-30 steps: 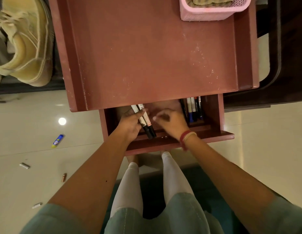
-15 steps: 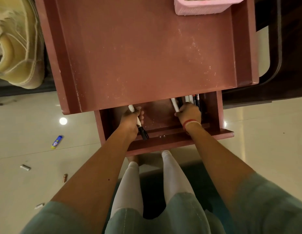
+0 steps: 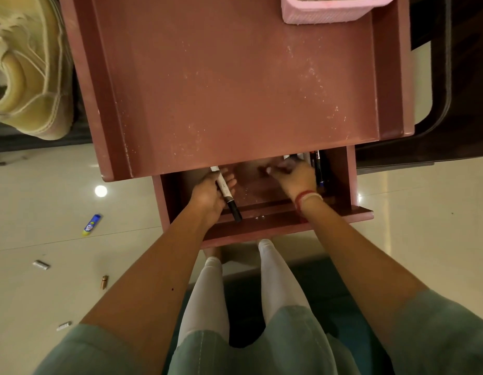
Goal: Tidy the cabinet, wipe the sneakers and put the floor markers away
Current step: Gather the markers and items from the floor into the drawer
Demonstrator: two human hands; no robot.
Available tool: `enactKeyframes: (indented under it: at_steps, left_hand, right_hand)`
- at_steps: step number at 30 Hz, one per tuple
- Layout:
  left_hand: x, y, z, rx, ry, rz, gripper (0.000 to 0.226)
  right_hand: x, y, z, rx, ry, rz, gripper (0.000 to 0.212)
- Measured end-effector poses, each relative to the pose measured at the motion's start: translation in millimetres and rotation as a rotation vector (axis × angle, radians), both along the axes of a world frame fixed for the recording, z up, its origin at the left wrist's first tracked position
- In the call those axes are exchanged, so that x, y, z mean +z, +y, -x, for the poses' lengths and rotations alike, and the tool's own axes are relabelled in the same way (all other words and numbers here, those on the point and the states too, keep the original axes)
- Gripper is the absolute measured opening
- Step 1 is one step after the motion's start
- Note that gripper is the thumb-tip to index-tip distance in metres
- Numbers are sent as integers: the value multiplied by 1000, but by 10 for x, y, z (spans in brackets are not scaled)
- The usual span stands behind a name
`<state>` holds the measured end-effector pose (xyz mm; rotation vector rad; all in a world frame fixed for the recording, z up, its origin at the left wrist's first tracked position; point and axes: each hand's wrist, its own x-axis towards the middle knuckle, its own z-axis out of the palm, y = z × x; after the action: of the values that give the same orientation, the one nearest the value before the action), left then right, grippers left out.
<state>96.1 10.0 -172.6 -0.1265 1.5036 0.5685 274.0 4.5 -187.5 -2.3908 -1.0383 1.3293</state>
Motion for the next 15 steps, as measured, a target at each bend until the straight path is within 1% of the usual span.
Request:
enactKeyframes:
  at_steps: [2, 3, 4, 5, 7, 9, 11, 12, 15]
  left_hand:
    - [5, -3, 1, -38, -36, -23, 23]
    - [2, -3, -1, -49, -49, -37, 23]
    - [2, -1, -6, -56, -59, -49, 22]
    - [5, -2, -13, -66, -64, -59, 21]
    - [3, -3, -23, -82, -52, -77, 22]
    - [-20, -5, -27, -108, -7, -96, 26]
    - [-28, 3, -21, -128, 30, -93, 28]
    - [-38, -10, -9, -119, 34, -68, 30]
    - [-71, -57, 25, -138, 41, -11, 32]
  right_hand:
    - [176, -116, 247, 90, 219, 80, 25]
    - [218, -180, 361, 153, 295, 130, 28]
    - [237, -240, 456, 206, 327, 146, 28]
    - [232, -281, 526, 234, 319, 131, 26]
    - [187, -294, 579, 199, 273, 104, 22]
    - [142, -248, 519, 92, 200, 114, 24]
    - [99, -150, 376, -54, 80, 98, 28]
    - [64, -102, 299, -90, 17, 83, 29]
    - [-109, 20, 121, -73, -140, 82, 34]
